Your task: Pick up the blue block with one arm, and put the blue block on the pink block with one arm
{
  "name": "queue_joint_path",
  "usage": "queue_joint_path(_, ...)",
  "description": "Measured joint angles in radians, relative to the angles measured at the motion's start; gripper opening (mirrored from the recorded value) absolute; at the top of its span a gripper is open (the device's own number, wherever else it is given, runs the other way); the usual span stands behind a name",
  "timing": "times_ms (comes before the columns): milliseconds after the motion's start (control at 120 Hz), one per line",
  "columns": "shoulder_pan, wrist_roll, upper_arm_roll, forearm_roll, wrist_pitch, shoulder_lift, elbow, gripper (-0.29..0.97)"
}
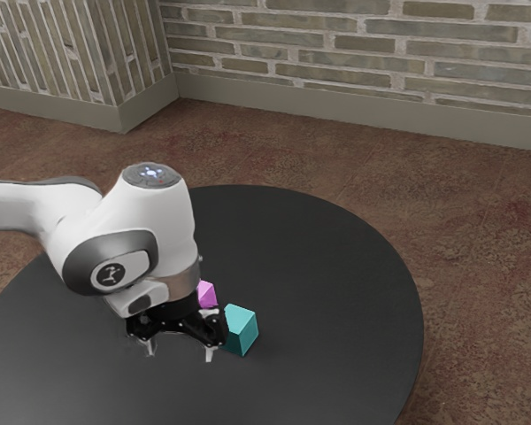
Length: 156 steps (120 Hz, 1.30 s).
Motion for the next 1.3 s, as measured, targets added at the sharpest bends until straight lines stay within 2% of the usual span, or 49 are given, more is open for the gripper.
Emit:
queue_joint_path(208,0.001,0.205,0.043,0.017,0.204,0.074,-0.004,0.68)
queue_joint_path(375,0.002,0.353,0.074,0.095,0.290,0.139,-0.001,0.68)
queue_joint_path(567,0.000,0.480,0.113,0.121,0.374,0.235,0.018,0.68)
queue_joint_path(700,-0.004,0.522,0.160,0.066,0.419,0.291,0.054,0.68)
queue_joint_path(867,0.036,0.542,0.181,-0.008,0.356,0.374,0.153,0.68)
queue_joint_path(958,0.078,0.559,0.128,-0.019,0.340,0.384,0.164,0.68)
queue_joint_path(1033,0.042,0.559,0.103,-0.023,0.337,0.382,0.167,0.68)
queue_joint_path(1167,-0.043,0.559,0.103,-0.026,0.337,0.389,0.171,0.68)
queue_joint_path(1300,-0.019,0.559,0.112,-0.028,0.339,0.394,0.173,0.68)
